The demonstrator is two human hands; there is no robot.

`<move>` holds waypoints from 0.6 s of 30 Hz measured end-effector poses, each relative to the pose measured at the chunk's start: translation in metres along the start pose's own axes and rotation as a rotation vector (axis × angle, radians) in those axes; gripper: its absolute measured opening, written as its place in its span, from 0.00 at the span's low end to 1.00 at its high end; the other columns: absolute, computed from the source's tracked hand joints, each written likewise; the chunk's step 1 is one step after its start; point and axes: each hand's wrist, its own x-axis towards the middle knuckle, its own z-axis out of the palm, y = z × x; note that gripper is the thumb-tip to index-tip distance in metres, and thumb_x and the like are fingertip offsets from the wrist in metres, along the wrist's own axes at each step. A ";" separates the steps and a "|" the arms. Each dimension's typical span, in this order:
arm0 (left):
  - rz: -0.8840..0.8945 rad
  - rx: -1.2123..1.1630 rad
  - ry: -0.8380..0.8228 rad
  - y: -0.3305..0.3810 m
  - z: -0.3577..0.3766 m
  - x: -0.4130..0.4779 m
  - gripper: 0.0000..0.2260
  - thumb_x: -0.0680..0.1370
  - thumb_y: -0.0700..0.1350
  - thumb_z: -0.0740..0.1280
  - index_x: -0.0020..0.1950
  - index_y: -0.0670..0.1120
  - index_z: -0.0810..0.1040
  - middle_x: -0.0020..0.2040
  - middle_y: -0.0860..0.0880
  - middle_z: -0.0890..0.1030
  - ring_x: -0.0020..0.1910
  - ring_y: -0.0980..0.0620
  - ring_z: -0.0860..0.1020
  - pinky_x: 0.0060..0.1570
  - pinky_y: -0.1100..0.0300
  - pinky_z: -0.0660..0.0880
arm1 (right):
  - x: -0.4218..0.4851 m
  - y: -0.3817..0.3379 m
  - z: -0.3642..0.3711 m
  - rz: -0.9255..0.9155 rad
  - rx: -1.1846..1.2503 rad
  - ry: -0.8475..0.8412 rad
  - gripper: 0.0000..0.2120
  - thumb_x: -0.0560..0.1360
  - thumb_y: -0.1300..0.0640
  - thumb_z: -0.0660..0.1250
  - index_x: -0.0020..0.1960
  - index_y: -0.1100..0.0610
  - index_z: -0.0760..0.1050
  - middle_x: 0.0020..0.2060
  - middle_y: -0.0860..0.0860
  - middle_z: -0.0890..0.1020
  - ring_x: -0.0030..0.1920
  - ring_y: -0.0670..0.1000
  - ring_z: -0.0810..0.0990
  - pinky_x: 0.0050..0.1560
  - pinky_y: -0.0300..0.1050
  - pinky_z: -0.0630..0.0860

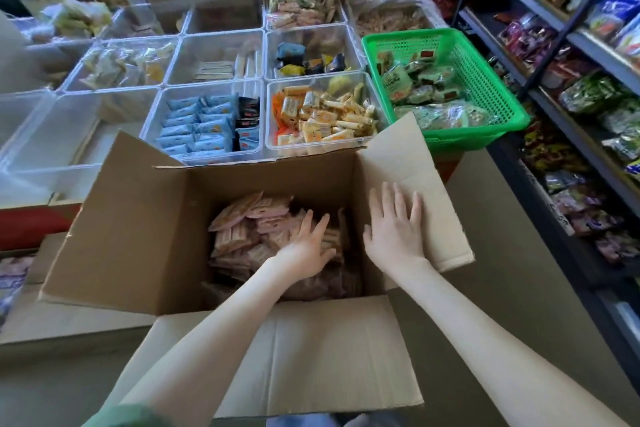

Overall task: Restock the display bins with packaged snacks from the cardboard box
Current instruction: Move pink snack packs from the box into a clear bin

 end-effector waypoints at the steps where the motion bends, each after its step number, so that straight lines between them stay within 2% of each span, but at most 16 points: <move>1: -0.017 0.000 0.007 -0.009 -0.002 -0.003 0.32 0.81 0.55 0.58 0.78 0.53 0.43 0.78 0.44 0.41 0.76 0.38 0.47 0.73 0.42 0.47 | 0.003 -0.012 -0.001 -0.026 0.016 0.012 0.32 0.76 0.50 0.59 0.76 0.61 0.56 0.74 0.62 0.59 0.75 0.61 0.53 0.72 0.62 0.40; 4: -0.092 0.032 0.019 -0.039 -0.009 -0.013 0.32 0.81 0.55 0.57 0.78 0.53 0.42 0.78 0.43 0.41 0.76 0.37 0.47 0.74 0.43 0.45 | 0.011 -0.049 -0.002 -0.079 0.079 0.027 0.32 0.72 0.51 0.65 0.72 0.61 0.64 0.70 0.61 0.67 0.73 0.62 0.61 0.72 0.63 0.51; 8: -0.177 0.074 -0.010 -0.079 -0.014 -0.022 0.32 0.81 0.54 0.57 0.78 0.54 0.41 0.78 0.44 0.38 0.76 0.37 0.42 0.74 0.43 0.42 | 0.020 -0.092 -0.002 -0.109 0.148 -0.094 0.33 0.75 0.50 0.60 0.76 0.59 0.54 0.74 0.59 0.59 0.75 0.60 0.53 0.73 0.60 0.46; 11: -0.208 0.113 0.005 -0.114 -0.015 -0.025 0.32 0.80 0.54 0.57 0.78 0.53 0.41 0.78 0.43 0.40 0.76 0.37 0.43 0.74 0.42 0.42 | 0.025 -0.131 0.001 -0.076 0.215 -0.250 0.33 0.76 0.49 0.59 0.76 0.59 0.53 0.74 0.58 0.59 0.74 0.59 0.56 0.74 0.57 0.50; 13: -0.213 0.137 0.027 -0.134 -0.016 -0.026 0.33 0.80 0.52 0.58 0.78 0.51 0.41 0.78 0.42 0.42 0.76 0.39 0.44 0.74 0.42 0.42 | 0.032 -0.155 0.013 -0.021 0.332 -0.382 0.28 0.78 0.49 0.58 0.74 0.60 0.59 0.72 0.59 0.64 0.71 0.59 0.63 0.71 0.53 0.60; 15: -0.185 0.173 0.064 -0.154 -0.017 -0.027 0.32 0.80 0.50 0.58 0.78 0.50 0.43 0.78 0.42 0.43 0.77 0.41 0.43 0.74 0.42 0.41 | 0.043 -0.178 0.024 0.055 0.487 -0.484 0.18 0.80 0.51 0.56 0.64 0.60 0.72 0.64 0.58 0.74 0.62 0.58 0.73 0.63 0.48 0.70; 16: -0.160 0.205 0.099 -0.165 -0.018 -0.029 0.31 0.80 0.50 0.58 0.78 0.49 0.45 0.78 0.42 0.44 0.77 0.42 0.43 0.73 0.42 0.41 | 0.048 -0.188 0.027 0.098 0.568 -0.515 0.17 0.80 0.53 0.55 0.59 0.60 0.76 0.60 0.58 0.78 0.59 0.58 0.76 0.58 0.46 0.72; 18: -0.093 0.296 0.196 -0.188 -0.021 -0.030 0.29 0.80 0.49 0.58 0.78 0.48 0.49 0.78 0.41 0.47 0.77 0.42 0.46 0.74 0.45 0.43 | 0.059 -0.210 0.034 0.211 0.752 -0.529 0.17 0.81 0.53 0.55 0.56 0.62 0.77 0.57 0.59 0.79 0.58 0.59 0.76 0.56 0.46 0.71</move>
